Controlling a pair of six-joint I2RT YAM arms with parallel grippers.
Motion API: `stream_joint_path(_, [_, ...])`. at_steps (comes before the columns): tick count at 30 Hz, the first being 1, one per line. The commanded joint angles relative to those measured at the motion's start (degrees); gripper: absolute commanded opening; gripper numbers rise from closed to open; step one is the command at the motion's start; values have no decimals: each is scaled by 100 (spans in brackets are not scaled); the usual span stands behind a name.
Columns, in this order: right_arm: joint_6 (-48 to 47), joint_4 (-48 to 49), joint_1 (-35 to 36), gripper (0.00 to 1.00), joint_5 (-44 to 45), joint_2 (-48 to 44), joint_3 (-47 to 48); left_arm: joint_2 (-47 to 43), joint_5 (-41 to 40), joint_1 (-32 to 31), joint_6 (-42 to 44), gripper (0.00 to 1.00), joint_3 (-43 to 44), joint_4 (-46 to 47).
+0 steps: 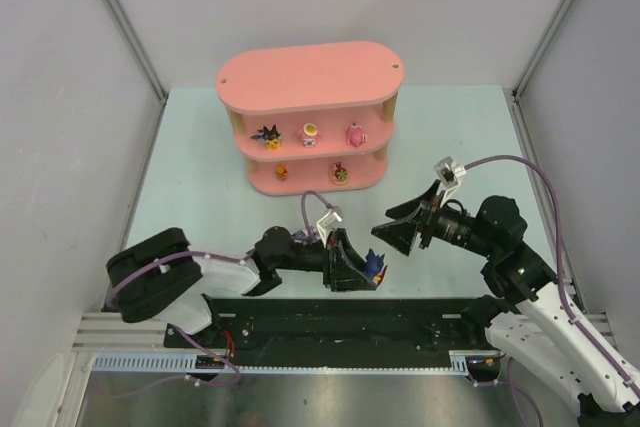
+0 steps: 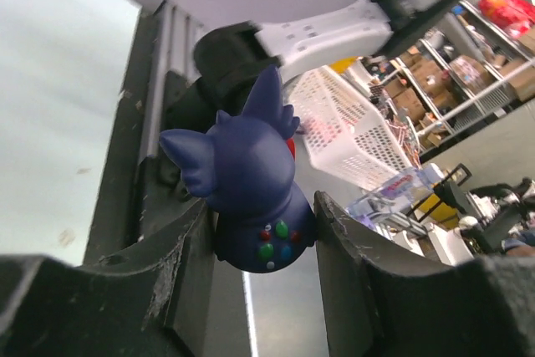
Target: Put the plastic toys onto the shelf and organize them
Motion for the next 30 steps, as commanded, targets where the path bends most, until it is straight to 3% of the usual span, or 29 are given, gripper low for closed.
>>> stream_joint_path(1, [-258,280,-45,88,-1244,-71,184,-942,558,16,176,0,170,2009])
stream_joint_path(7, [-241,640,-45,88,-1799,-36,184,-1523,1006,25,265,0,408,1568])
stream_joint_path(17, [444,1651,-45,88,-2406,122,184,-1647,1095,25,256,0,408,1533])
stream_joint_path(30, [542,1678,-45,97,-2582,157,184,-1428,1156,25,63,0,583,1893])
